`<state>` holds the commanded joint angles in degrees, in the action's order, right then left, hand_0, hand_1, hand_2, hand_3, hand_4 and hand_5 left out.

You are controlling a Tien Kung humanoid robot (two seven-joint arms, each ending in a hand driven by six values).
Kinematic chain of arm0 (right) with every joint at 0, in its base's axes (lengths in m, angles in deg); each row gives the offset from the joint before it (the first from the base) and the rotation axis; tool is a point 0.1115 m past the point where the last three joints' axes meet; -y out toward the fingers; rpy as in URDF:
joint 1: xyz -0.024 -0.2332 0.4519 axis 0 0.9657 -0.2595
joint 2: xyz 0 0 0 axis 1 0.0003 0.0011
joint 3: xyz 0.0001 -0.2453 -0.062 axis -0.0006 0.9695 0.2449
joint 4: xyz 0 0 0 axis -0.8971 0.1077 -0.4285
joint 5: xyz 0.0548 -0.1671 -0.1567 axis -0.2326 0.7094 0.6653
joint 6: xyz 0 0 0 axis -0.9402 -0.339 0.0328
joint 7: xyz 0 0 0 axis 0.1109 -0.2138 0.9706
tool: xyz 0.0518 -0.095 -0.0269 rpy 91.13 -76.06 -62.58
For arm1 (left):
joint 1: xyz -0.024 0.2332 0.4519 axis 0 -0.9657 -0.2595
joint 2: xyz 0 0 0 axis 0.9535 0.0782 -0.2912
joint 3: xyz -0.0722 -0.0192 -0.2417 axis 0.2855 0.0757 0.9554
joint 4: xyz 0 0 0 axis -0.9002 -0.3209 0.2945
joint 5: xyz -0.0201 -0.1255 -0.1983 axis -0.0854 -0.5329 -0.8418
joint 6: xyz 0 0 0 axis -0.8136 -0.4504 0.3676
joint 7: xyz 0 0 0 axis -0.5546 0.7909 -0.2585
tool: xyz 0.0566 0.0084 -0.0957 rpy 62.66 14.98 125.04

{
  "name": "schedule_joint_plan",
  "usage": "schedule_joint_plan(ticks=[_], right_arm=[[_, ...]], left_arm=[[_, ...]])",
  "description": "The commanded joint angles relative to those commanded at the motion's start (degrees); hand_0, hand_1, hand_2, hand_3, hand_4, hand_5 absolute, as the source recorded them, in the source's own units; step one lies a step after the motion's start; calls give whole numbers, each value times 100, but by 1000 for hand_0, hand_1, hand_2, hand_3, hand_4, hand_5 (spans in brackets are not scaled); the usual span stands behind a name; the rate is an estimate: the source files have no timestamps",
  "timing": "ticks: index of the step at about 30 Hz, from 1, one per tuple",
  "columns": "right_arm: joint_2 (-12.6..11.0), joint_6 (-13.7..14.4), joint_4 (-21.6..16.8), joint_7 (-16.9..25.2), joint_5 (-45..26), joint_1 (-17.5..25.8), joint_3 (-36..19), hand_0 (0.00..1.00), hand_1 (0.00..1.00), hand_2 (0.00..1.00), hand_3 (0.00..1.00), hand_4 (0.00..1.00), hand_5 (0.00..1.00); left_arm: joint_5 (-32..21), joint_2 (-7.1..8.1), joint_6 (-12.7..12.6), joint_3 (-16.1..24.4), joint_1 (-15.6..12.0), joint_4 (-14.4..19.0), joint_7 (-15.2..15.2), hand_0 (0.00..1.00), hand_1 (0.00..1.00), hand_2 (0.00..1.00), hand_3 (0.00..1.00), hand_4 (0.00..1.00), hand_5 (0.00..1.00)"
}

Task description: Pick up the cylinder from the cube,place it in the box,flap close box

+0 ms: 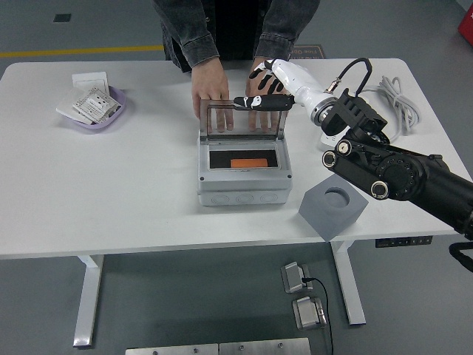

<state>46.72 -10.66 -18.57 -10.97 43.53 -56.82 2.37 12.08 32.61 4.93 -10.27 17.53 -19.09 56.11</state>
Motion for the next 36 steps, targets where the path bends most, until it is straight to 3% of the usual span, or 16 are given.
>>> schedule_joint_plan(ticks=[19, 30, 36], right_arm=[[88, 64, 12, 119, -182, 178, 339, 521, 464, 546, 684, 998, 700], [-384, 54, -1060, -97, 434, 649, -40, 521, 464, 543, 684, 998, 712], [-522, 63, -1415, -141, 543, 885, 33, 522, 455, 543, 684, 998, 713]], left_arm=[[70, 0, 0, 34, 22, 3, -4, 612, 625, 577, 568, 588, 109], [72, -15, -1, 59, 13, -4, -8, 611, 625, 577, 568, 587, 111], [199, -10, -3, 198, 13, 7, -10, 611, 626, 577, 566, 587, 110]])
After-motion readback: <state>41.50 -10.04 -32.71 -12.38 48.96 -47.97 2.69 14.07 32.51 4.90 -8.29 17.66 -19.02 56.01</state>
